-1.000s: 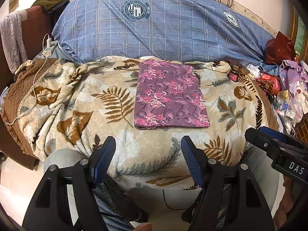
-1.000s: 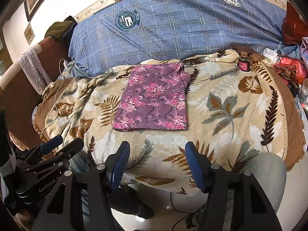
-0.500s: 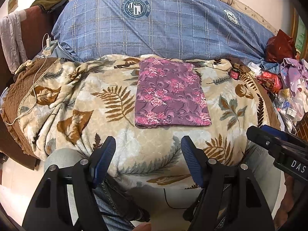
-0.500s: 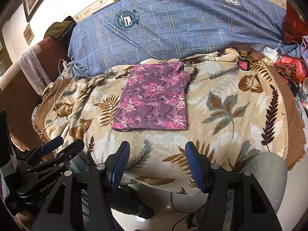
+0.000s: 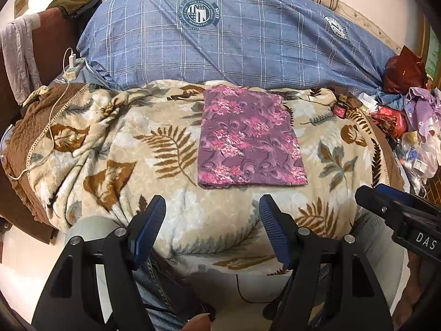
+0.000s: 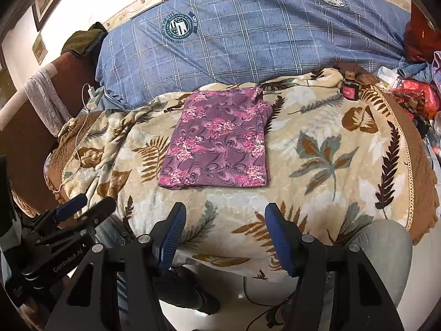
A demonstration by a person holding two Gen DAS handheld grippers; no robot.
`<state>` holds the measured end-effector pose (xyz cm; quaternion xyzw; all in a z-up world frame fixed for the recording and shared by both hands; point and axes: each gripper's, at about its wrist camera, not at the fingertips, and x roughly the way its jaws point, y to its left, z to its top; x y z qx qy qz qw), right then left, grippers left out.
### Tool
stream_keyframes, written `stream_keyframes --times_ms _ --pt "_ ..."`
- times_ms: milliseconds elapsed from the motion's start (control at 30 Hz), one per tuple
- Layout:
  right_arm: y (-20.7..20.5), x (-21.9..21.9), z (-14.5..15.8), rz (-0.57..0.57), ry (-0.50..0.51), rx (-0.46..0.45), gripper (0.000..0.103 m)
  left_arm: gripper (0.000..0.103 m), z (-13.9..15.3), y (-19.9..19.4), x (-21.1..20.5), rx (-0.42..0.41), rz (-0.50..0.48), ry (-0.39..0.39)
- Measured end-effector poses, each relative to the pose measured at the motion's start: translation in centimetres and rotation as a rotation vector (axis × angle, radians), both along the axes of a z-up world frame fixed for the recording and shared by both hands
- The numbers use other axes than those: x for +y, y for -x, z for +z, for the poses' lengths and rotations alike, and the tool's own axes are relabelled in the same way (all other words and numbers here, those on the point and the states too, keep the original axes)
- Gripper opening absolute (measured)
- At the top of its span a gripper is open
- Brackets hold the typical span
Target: Fold small clothes
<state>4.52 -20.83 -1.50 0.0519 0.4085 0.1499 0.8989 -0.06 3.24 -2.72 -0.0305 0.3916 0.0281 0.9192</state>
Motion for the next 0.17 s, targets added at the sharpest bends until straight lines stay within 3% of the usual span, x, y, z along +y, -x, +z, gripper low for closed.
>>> stream_keyframes --times_ms 167 --pt "-1.2 0.1 -0.6 0.002 -0.004 0.007 0.061 0.07 -0.1 -1.7 0.9 -0.027 -0.026 0.055"
